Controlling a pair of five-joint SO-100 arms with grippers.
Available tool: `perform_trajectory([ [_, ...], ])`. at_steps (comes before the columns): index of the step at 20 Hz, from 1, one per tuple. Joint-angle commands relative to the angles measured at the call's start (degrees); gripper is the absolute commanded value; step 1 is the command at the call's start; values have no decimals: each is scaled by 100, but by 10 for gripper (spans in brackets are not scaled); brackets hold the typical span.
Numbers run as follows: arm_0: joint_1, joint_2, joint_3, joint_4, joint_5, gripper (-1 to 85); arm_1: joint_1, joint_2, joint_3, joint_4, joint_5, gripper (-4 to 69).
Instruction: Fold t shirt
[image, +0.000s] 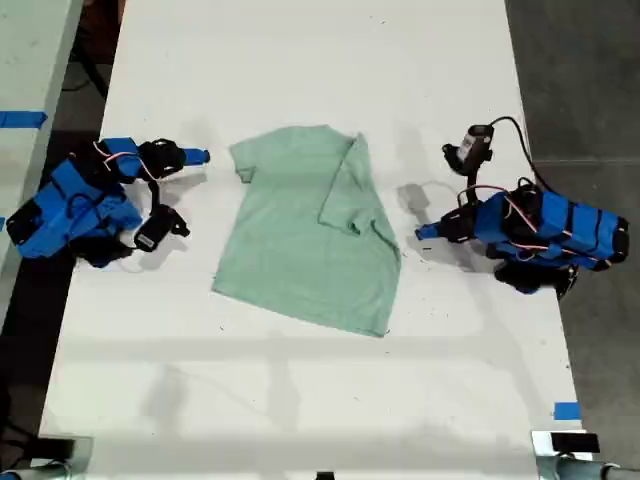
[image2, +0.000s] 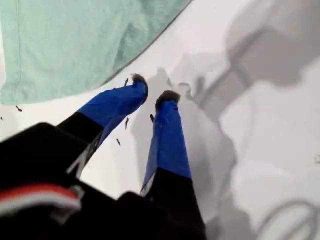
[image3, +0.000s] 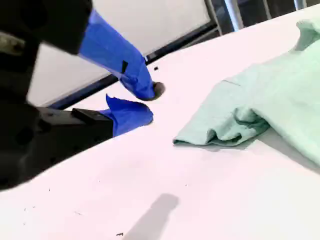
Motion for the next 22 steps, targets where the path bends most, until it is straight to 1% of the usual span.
perform_trajectory([
  [1,949,105,229,-809,-2118,-1,18,88,352,18,-88,68],
  [6,1397,105,229,-1046,-1986,2,18,88,352,18,-88,68],
  [13,1266,105,229,-984,-1986,-3,18,88,352,18,-88,68],
  [14,1301,105,229,-949,-1898,-3,18,88,352,18,-88,68],
  [15,1187,97,141,-879,-1898,-3,18,88,352,18,-88,68],
  [16,1072,18,-123,-791,-1749,-3,18,88,352,18,-88,68],
  [17,940,-492,-580,-817,-1441,-3,18,88,352,18,-88,68],
  [18,703,-1986,-1354,-905,-1151,-3,18,88,352,18,-88,68],
  [19,563,-4166,-2487,-817,-817,-3,18,88,352,18,-88,68],
  [20,545,-6047,-3788,-431,-589,-3,18,88,352,18,-88,68],
  [21,466,-7453,-4913,35,-483,80,18,88,352,18,-88,68],
  [22,299,-8367,-5783,475,-519,232,18,88,352,18,-88,68],
])
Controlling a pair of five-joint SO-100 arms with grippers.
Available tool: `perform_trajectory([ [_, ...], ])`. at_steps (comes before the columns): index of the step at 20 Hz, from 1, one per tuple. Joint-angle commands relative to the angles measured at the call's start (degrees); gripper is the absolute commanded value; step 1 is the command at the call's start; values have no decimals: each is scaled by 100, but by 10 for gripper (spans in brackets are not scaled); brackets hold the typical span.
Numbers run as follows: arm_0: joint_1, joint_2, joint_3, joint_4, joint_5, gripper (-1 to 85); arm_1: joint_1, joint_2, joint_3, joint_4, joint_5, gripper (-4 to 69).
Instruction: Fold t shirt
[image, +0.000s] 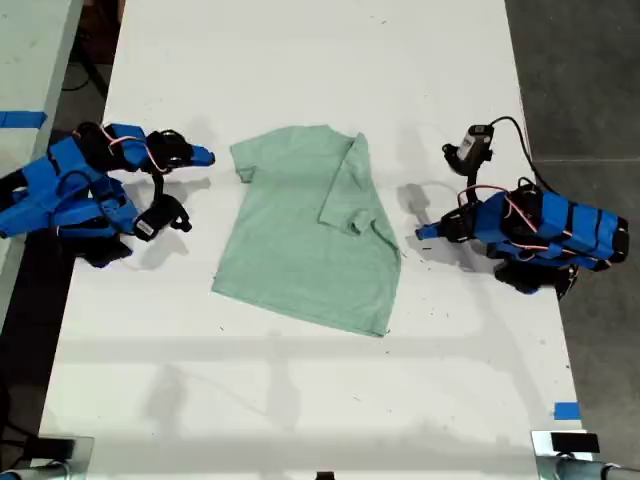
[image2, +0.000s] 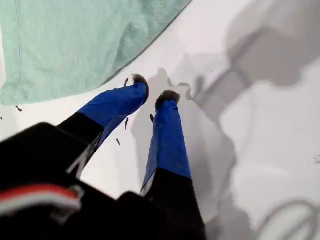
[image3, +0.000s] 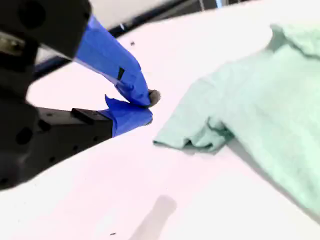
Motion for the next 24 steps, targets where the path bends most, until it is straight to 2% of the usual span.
perform_trajectory([
  [1,-501,-4271,-2988,870,149,272,18,88,352,18,-88,68],
  [4,-1072,-5150,-3331,642,589,285,18,88,352,18,-88,68],
  [7,-1731,-5941,-3524,255,1169,263,18,88,343,18,-88,67],
  [10,-1811,-6609,-4104,123,1371,256,18,88,343,18,-88,67],
  [19,-1187,-6873,-4825,185,527,214,18,88,343,18,-88,67],
  [21,-1160,-7075,-5036,220,536,217,18,88,343,18,-88,67],
  [22,-1239,-7453,-5282,369,633,203,18,88,343,18,-88,67],
  [23,-1318,-7980,-5590,545,765,149,18,88,343,18,-88,67],
  [24,-1371,-8657,-5985,773,853,-2,18,88,343,18,-88,67],
])
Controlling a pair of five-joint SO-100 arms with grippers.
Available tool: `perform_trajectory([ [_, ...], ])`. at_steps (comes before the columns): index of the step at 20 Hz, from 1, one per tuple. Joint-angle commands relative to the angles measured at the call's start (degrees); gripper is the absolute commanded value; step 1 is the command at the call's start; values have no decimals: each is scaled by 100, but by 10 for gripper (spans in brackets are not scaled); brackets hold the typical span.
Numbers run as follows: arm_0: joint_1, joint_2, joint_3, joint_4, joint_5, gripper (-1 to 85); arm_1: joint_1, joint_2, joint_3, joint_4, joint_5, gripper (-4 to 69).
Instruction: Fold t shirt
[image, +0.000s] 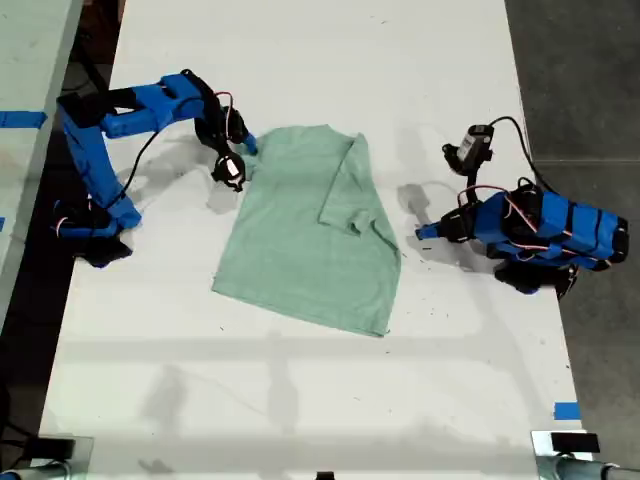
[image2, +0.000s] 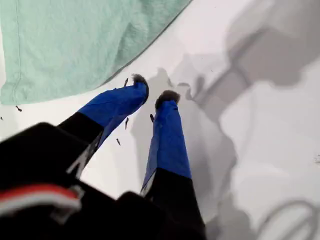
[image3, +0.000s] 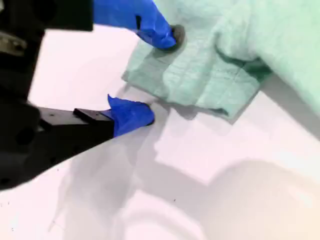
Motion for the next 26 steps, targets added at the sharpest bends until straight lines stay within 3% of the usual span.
perform_trajectory([
  [1,-176,-1362,-905,378,62,-3,18,88,343,18,-88,66],
  [3,-44,-1740,-949,439,-114,-3,18,88,343,18,-88,66],
  [8,360,-79,483,712,-1028,-3,18,88,343,18,-88,66],
  [12,352,1318,861,1222,-1204,-3,18,88,343,18,-88,65],
  [19,1318,1608,-2048,2312,-993,-3,18,88,343,18,-88,65],
  [26,3437,-817,-4430,2118,-729,11,18,88,343,18,-88,65],
])
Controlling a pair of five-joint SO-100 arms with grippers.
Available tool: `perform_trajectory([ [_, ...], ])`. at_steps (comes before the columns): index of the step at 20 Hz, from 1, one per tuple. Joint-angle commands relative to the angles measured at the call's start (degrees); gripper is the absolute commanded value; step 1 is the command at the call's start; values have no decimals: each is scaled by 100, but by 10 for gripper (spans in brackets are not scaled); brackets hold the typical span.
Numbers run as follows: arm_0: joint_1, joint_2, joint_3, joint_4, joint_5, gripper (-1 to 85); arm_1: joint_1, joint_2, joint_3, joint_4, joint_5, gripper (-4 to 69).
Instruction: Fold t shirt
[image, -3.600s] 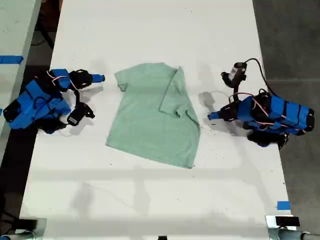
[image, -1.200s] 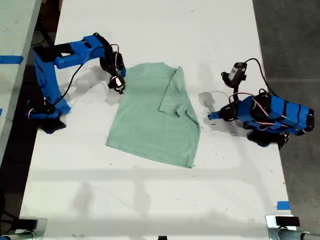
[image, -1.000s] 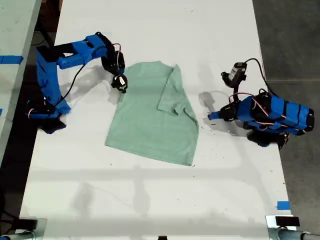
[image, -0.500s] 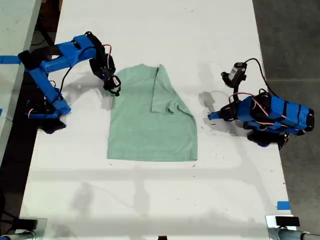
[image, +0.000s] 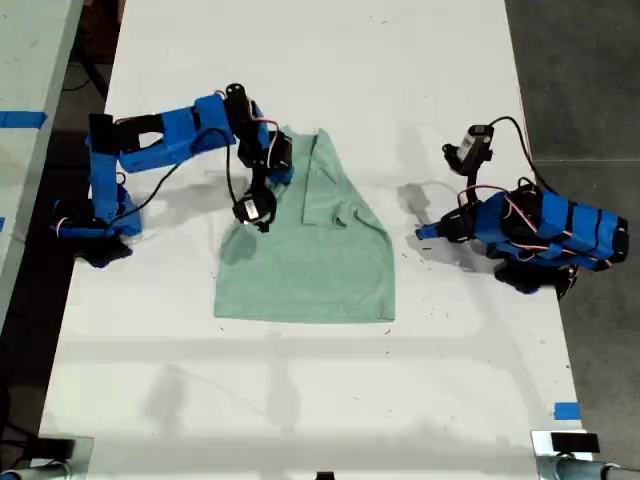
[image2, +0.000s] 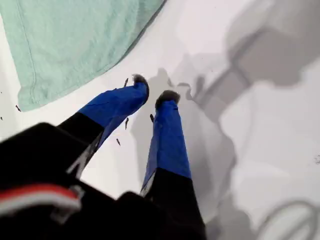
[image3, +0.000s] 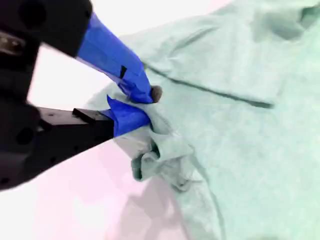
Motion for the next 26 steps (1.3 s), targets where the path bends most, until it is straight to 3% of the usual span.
perform_trajectory([
  [1,686,-281,-650,-255,290,183,18,79,343,18,-88,65],
  [2,773,-237,-650,-237,343,264,18,79,343,18,-88,65],
  [5,519,589,-396,105,246,254,18,79,343,18,-88,65],
  [8,-211,2382,343,141,105,184,18,79,343,18,-88,64],
  [10,-712,3718,1081,26,97,31,18,79,343,18,-88,64],
  [12,-1125,5405,2681,-589,79,-2,18,79,343,18,-88,64],
  [17,-1327,10811,8139,-3032,-167,-2,18,79,343,18,-88,64],
  [20,-1063,13122,10749,-3278,-378,-2,18,79,343,18,-88,64],
  [26,-1002,13245,12674,-4140,-677,-2,26,79,343,18,-105,62],
])
